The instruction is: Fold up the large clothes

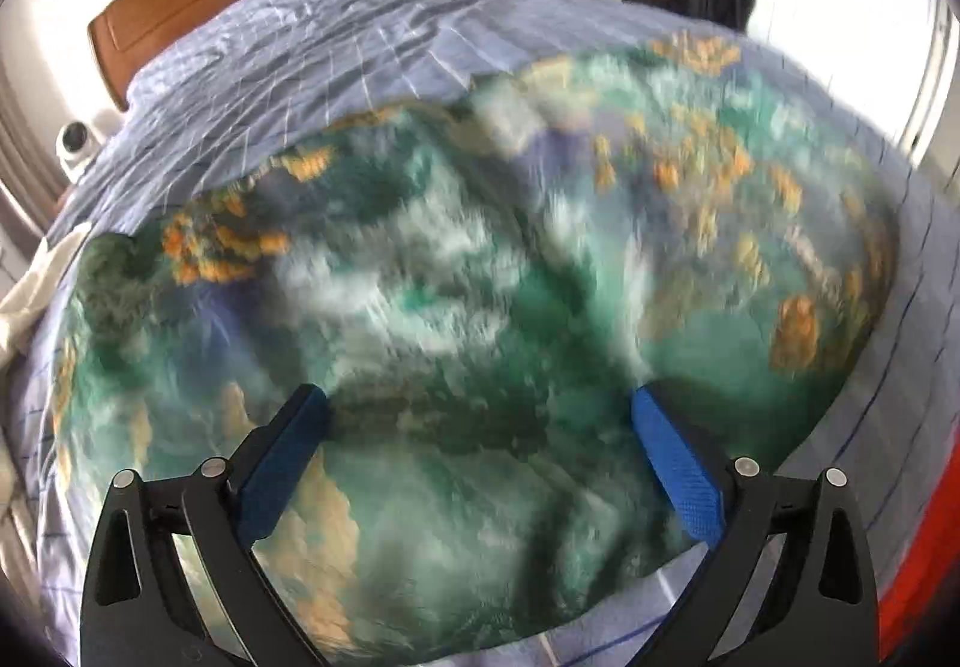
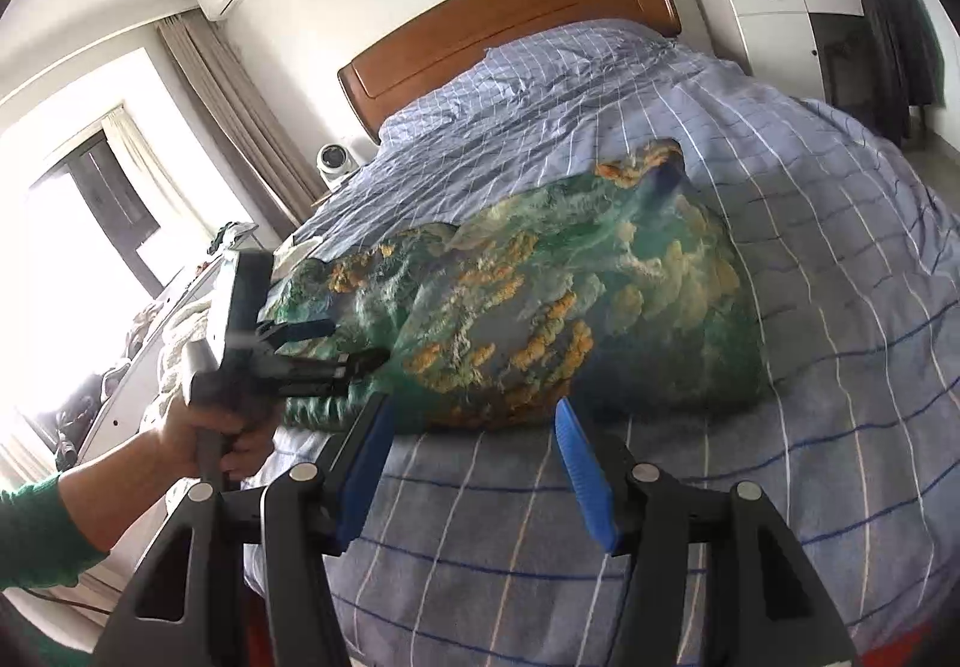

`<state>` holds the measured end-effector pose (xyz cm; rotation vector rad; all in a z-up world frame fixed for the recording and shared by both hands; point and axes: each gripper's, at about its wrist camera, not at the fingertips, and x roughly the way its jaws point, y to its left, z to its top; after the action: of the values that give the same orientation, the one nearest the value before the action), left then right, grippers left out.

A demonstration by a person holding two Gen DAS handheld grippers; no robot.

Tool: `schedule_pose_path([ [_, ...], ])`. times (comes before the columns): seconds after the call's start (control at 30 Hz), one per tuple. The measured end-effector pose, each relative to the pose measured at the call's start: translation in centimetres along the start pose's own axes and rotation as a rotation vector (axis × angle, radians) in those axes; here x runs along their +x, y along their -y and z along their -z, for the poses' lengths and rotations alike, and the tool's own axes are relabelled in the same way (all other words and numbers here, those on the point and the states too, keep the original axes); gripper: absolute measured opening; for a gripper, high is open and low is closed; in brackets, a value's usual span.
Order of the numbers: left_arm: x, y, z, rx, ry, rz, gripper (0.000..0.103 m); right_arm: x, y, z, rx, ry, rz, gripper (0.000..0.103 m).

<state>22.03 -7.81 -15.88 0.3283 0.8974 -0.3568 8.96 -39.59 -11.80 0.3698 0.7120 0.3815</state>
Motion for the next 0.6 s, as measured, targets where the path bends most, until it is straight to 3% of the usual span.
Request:
schedule_pose_path([
  [0.13,1.6,-0.4,0.3,-0.07,0.016,0.004,0.102,2.0,1.3,1.5,0.041,-0.061,0.039,0.058],
  [0.27,-1.2,-0.4,0.1,-0.083,0.032,0.008,0.1,1.8,2.8,2.1,0.138,-0.044,0.06,0.058],
  [0.4,-5.3,0.3,0.2,-0.11,0.116,0.114,0.1,1.3,6.3,2.5,0.298,-0.016,0.074,0.068],
  [0.5,-6.0,2.1,-0.1,-0.077,0.151,0.217,0.1,2.3,8.7,1.8,0.419,0.022,0.003,0.071],
  [0.6,-2.8,4.3,0.2,-0.011,0.071,0.269,0.1,5.4,11.2,1.0,0.573,0.004,-0.03,0.079],
])
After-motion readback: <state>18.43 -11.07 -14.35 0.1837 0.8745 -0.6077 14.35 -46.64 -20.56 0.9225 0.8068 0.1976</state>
